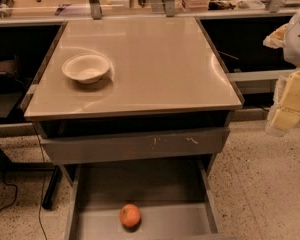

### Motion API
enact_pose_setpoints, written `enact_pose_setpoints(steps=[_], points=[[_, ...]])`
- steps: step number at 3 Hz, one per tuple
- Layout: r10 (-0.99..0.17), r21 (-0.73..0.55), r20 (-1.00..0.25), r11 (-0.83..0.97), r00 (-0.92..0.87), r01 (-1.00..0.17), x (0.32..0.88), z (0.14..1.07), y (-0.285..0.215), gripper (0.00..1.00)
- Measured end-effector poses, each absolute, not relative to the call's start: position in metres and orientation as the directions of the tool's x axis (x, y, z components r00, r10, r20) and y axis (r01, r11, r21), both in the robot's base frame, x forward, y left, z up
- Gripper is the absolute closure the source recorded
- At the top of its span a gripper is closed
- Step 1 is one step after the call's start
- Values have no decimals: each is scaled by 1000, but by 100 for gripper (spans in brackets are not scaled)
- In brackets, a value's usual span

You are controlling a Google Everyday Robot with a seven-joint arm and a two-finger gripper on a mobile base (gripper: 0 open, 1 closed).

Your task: Pick orange from middle drawer and place on counter

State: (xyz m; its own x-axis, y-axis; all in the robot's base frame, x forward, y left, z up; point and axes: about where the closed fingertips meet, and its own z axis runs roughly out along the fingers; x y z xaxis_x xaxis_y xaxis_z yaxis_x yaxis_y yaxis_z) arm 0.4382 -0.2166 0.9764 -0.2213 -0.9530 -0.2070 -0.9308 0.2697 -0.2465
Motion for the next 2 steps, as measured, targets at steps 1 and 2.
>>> enact_pose_setpoints(steps=[1, 2], points=[[-954, -248, -211, 264, -214, -932, 439, 970, -213, 0], [-952, -214, -224, 256, -208, -943, 447, 940, -207, 0]])
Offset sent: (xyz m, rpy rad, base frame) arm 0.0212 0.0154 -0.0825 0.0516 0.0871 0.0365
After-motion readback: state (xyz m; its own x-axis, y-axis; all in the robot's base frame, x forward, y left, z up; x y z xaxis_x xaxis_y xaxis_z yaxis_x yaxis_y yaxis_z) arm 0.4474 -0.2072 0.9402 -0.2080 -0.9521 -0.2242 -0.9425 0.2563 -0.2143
